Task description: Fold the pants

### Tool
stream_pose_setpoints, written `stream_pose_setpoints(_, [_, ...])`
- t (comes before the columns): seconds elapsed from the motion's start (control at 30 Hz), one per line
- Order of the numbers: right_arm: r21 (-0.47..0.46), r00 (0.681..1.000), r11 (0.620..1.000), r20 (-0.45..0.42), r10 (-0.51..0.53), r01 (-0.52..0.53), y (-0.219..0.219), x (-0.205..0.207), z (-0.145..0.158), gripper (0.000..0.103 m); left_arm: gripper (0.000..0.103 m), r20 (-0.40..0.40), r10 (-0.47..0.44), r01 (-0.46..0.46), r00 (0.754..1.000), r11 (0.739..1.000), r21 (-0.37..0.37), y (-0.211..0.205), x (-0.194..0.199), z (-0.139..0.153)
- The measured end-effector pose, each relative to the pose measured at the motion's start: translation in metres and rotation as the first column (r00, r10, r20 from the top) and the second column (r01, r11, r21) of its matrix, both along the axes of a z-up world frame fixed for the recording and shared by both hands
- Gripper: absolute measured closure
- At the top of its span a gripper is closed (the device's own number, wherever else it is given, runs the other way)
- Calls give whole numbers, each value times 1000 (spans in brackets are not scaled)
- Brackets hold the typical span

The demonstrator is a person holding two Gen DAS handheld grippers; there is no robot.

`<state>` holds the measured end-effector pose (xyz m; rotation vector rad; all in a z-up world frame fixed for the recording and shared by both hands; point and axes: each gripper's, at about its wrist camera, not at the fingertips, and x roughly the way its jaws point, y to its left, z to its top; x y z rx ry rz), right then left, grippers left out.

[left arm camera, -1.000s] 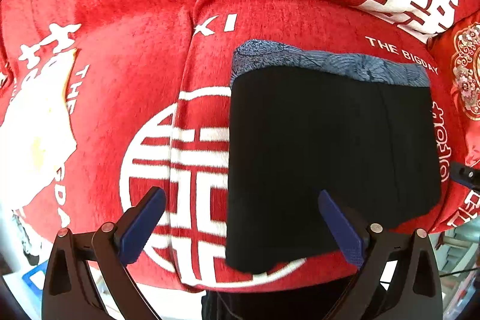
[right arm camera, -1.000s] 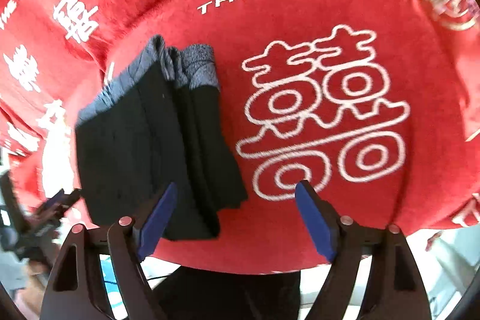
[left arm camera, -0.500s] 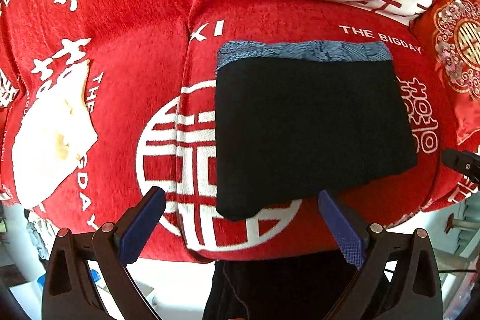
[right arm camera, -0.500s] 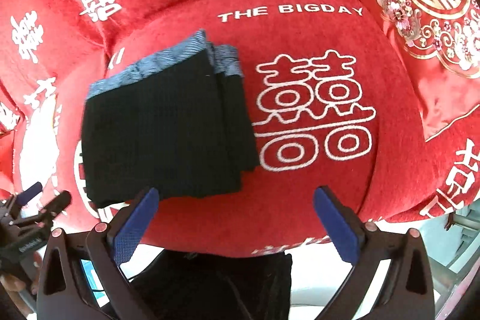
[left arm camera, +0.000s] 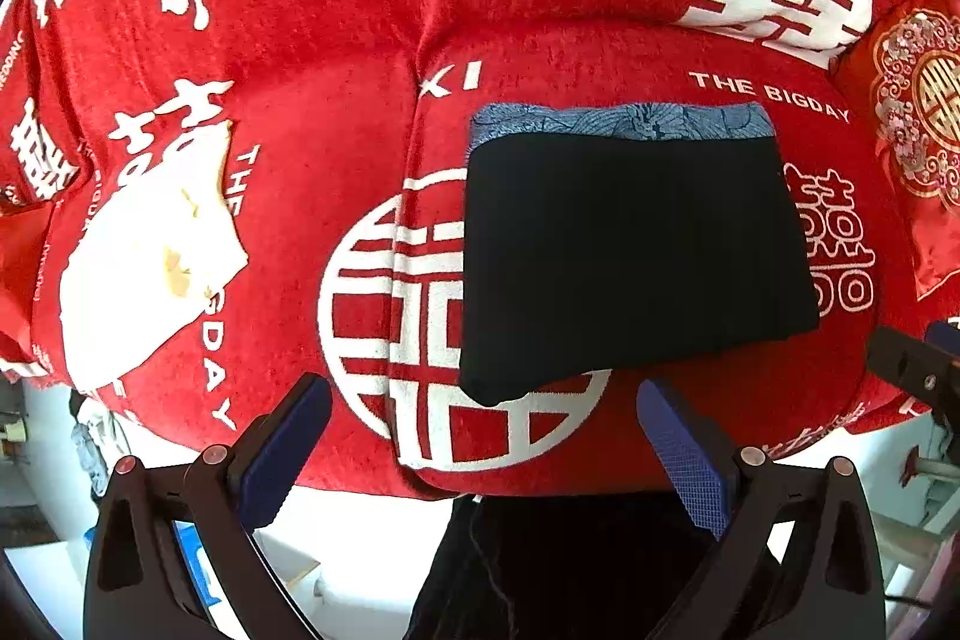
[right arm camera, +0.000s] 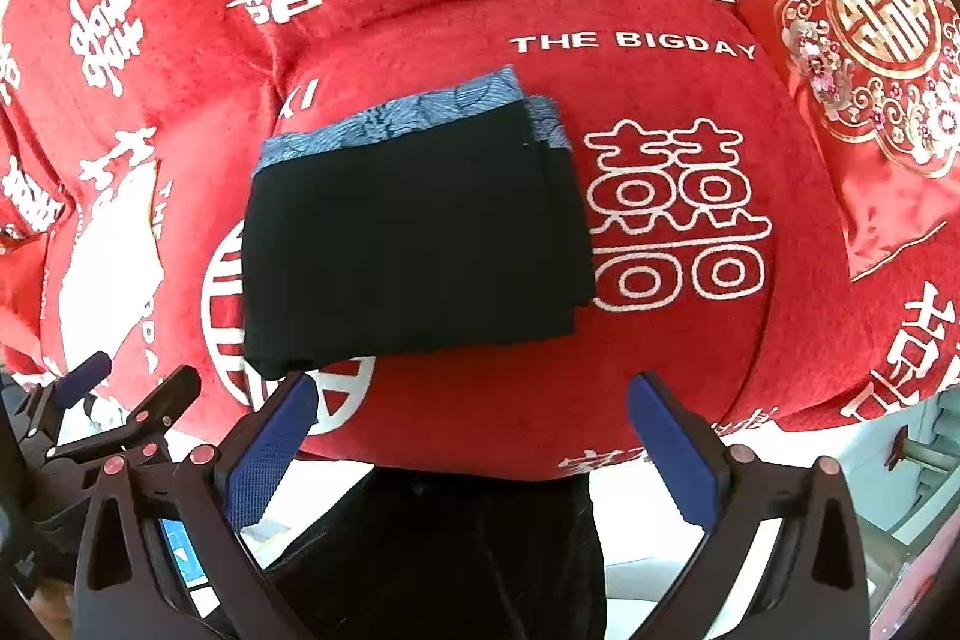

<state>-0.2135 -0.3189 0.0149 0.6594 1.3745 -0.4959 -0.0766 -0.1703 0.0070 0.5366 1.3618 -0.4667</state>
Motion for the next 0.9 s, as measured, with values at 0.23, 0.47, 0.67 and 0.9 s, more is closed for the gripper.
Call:
stream_pose_setpoints(0.23, [-21, 1000, 999, -18, 24, -24, 8, 5, 9, 0, 1, 5, -5, 5, 1000, 1000, 4, -2, -7, 8])
stream_pose_setpoints(0.47, [-36, 999, 999, -30, 33, -34, 12, 6, 13, 0, 1, -2, -27, 27, 1000, 1000, -1, -6, -15, 13])
stream_pose_setpoints(0.67, [-40, 999, 998, -35, 37, -39, 14, 8, 15, 0, 1, -5, -31, 31, 999, 1000, -4, -6, -16, 16])
stream_pose_setpoints(0.9, [-47, 998, 997, -39, 52, -54, 17, 12, 15, 0, 1, -6, -28, 28, 1000, 1000, -2, -6, -16, 16])
